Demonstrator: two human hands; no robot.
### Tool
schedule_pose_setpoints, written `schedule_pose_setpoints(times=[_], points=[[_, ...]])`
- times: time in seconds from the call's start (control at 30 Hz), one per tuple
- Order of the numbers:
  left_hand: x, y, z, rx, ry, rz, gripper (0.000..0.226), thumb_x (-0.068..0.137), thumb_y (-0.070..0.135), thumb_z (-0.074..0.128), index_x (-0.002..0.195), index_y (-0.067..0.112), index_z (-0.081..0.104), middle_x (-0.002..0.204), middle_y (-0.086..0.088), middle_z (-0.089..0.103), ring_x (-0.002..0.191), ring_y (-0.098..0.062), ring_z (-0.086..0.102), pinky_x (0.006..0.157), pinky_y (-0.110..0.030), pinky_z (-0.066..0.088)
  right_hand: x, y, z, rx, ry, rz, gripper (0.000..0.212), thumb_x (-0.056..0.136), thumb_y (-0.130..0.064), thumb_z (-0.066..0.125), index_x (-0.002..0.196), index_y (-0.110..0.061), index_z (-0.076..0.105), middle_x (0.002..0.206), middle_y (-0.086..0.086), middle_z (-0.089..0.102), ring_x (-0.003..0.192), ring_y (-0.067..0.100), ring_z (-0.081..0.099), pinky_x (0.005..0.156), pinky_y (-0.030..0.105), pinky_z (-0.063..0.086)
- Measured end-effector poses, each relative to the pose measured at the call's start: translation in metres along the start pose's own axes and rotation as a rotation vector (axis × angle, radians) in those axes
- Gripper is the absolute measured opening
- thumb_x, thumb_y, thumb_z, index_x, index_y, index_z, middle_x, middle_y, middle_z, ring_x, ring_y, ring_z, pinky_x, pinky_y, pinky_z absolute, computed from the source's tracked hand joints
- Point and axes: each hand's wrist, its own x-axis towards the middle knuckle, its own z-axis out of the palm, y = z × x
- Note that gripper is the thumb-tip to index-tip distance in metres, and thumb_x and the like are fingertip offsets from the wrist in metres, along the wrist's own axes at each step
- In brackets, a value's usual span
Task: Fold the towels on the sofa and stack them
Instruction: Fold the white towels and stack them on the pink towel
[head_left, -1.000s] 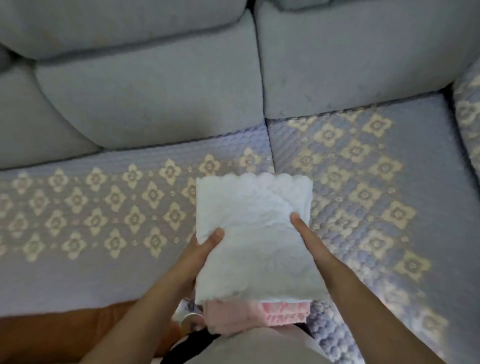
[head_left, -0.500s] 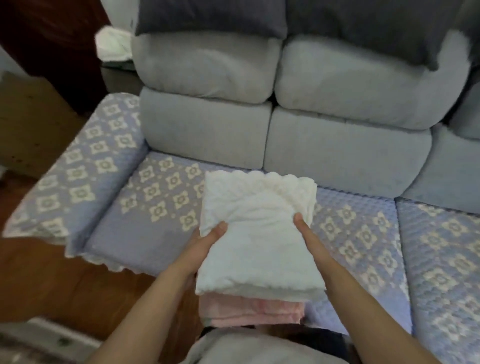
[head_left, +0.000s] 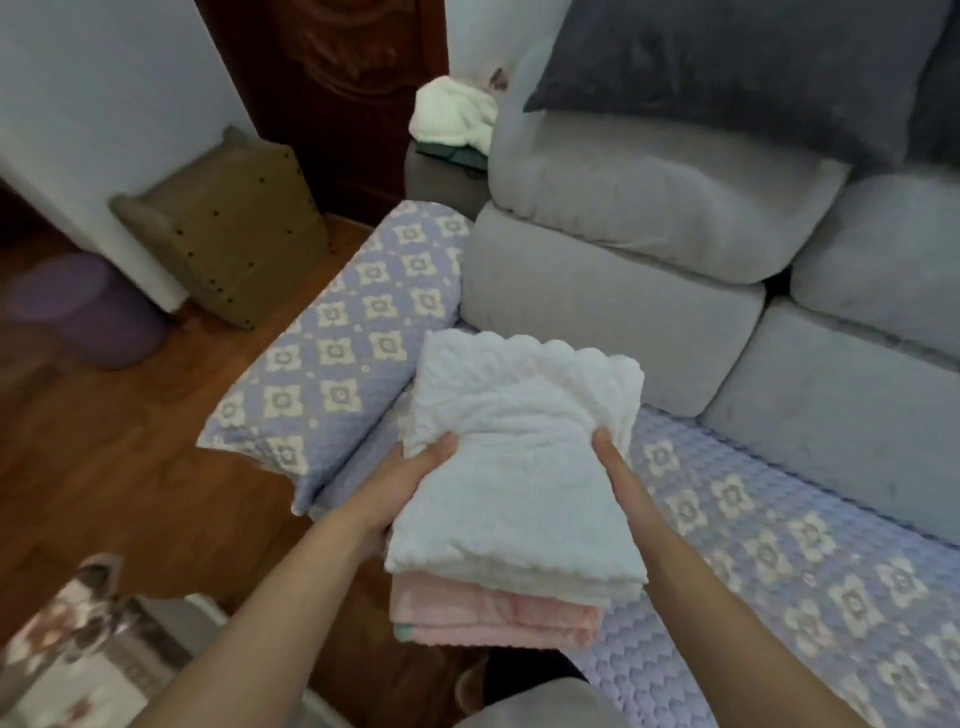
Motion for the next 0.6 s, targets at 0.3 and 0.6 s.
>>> schedule_pose_setpoints(times=[0.3, 0.6], points=[[0.041, 0.083, -0.17, -0.057, 0.214, -0.027, 0.086, 0.07, 0.066, 0.077, 0.14, 0.023, 0.052, 0.132, -0.002, 0.065, 0.116, -0.02, 0.067, 0.079, -0.029, 0.056, 0.129, -0.006, 0.174, -0.142, -0.188, 0.158, 0.063, 0.089, -0.068, 0.054, 0.133, -0.024, 0.062, 0.129, 0.008, 0.067, 0.119, 0.03, 0.064, 0.109, 0.052, 0.044], [0.205, 0.193, -0.337, 0.014, 0.008, -0.081, 0.039, 0.091, 0.041, 0.068, 0.125, 0.023, 0.064, 0.115, -0.004, 0.075, 0.108, -0.024, 0.071, 0.093, -0.038, 0.054, 0.299, 0.012, 0.323, -0.002, 0.072, 0.059, 0.058, 0.094, -0.063, 0.049, 0.134, -0.023, 0.059, 0.124, 0.005, 0.071, 0.113, 0.026, 0.068, 0.096, 0.044, 0.054]])
